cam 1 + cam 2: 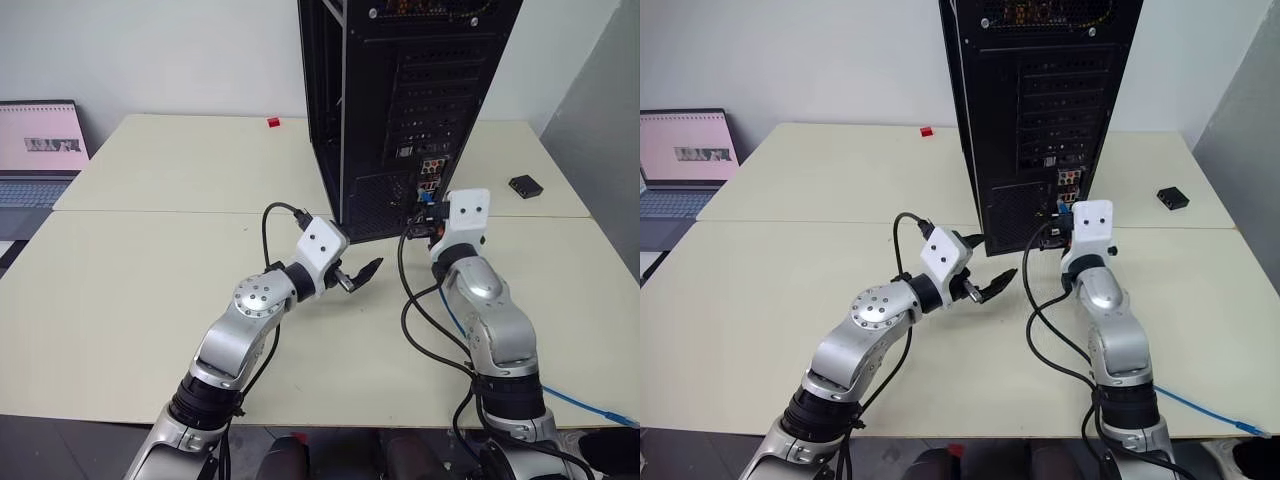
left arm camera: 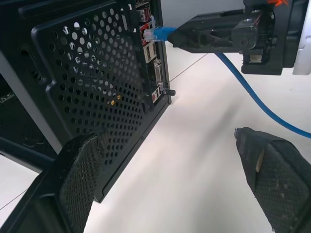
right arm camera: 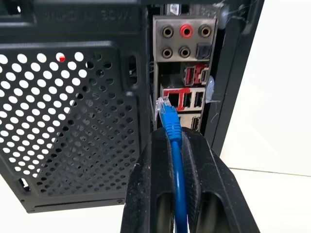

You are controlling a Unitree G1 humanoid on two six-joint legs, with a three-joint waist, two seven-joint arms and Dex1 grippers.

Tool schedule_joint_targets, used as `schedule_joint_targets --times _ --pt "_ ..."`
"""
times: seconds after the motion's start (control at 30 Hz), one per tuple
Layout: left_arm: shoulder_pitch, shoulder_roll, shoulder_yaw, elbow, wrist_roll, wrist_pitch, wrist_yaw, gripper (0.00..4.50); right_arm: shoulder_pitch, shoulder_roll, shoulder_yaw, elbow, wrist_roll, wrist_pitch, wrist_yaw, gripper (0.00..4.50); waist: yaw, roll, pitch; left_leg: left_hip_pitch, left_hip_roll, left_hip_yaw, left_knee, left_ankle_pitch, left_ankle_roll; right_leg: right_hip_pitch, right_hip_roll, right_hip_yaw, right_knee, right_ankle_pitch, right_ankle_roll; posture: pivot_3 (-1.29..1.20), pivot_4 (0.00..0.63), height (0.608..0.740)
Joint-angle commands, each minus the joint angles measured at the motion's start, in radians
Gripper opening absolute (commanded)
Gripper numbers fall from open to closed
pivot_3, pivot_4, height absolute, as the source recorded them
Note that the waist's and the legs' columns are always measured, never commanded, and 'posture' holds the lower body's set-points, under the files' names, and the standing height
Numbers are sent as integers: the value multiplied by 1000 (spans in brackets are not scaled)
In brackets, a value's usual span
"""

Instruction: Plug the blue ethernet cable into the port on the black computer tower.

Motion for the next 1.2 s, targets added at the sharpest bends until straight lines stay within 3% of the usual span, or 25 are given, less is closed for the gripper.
schedule_joint_targets --times 0.03,1.2 --pt "-14 -1 24 -51 3 -4 -5 4429 -34 2 -20 -14 -11 -25 -1 0 0 0 0 0 0 0 0 0 0 0 0 0 0 0 0 0 150 740" --pt "-5 -5 17 -55 12 -6 -10 4429 -80 4 -27 49 -16 -2 6 0 -9 0 0 1 0 1 0 0 0 0 0 1 0 0 0 0 150 740"
